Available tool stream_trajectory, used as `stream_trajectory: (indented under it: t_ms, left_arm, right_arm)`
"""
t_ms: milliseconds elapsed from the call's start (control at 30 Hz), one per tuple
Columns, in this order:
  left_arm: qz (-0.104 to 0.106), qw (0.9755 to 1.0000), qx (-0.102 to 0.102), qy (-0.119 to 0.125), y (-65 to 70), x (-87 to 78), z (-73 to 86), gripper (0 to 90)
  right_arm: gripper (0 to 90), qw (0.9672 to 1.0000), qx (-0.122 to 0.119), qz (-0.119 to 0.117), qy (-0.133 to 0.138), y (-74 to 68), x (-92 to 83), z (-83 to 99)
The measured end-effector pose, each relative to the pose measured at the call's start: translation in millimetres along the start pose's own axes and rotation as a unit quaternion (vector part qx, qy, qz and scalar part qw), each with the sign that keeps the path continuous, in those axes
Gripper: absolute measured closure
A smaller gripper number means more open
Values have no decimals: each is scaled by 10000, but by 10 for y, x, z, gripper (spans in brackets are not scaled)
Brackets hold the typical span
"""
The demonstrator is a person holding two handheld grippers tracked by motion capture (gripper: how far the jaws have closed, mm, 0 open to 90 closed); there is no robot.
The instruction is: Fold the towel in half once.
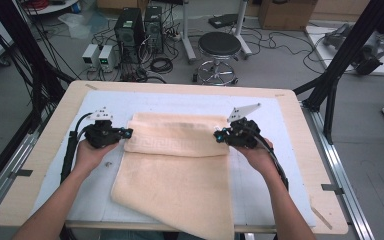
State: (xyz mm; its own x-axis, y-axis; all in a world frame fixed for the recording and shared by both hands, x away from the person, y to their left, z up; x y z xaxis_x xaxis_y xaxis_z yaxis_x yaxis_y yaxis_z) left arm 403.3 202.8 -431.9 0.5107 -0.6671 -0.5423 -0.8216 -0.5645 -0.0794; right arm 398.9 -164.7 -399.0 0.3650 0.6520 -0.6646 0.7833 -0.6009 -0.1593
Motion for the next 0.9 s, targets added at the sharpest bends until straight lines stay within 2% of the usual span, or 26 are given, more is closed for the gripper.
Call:
stream_trajectory:
  t_ms: [67,133,200,333,400,500,533,600,667,800,900]
  left_arm:
    - [153,9998,77,-90,125,-75,116,893]
    - [247,9993,175,-236,250,-146,230,875]
    - [313,9989,242,-245,370,-226,333,843]
    - [545,9978,293,-253,586,-376,488,775]
    - [667,9969,335,-261,682,-434,528,735]
    - [810,9954,444,-267,817,-499,571,686]
    - [861,9946,510,-276,860,-522,588,675]
    - [965,9933,563,-287,931,-558,620,649]
    - [1103,9915,619,-301,985,-585,651,620]
    - [1401,9866,766,-328,1101,-590,704,570]
    - [1542,9825,941,-463,1165,-550,752,557]
  right_arm:
    - [827,9999,-60,-67,-106,-123,-13,135]
    - [797,9995,-28,-241,-186,-226,-1,284]
    - [758,9993,-13,-266,-278,-312,12,420]
    - [701,9985,-139,-487,-228,-528,15,600]
    - [663,9979,-270,-494,-319,-617,33,676]
    - [616,9979,-304,-437,-367,-701,49,759]
    - [615,9979,-291,-466,-354,-726,41,785]
    - [594,9969,-242,-668,-339,-788,37,840]
    - [579,9963,-303,-706,-384,-838,35,896]
    - [549,9927,-473,-983,-514,-952,47,1005]
    - [539,9907,-590,-976,-747,-986,107,1103]
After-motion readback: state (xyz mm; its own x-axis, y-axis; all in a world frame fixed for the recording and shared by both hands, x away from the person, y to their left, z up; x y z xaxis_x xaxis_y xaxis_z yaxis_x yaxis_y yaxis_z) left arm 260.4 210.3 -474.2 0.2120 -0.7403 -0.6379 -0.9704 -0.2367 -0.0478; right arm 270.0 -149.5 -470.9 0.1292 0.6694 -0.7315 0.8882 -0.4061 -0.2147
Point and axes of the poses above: each handheld gripper's, and its own axes: x roughly forward along the jaws, z roughly out of its underside, y roughly to its right, the point moved 6 cm from there along x, roughly forward along the jaws, and after that the axes turned 13 degrees about x, right-handed, at the moved point
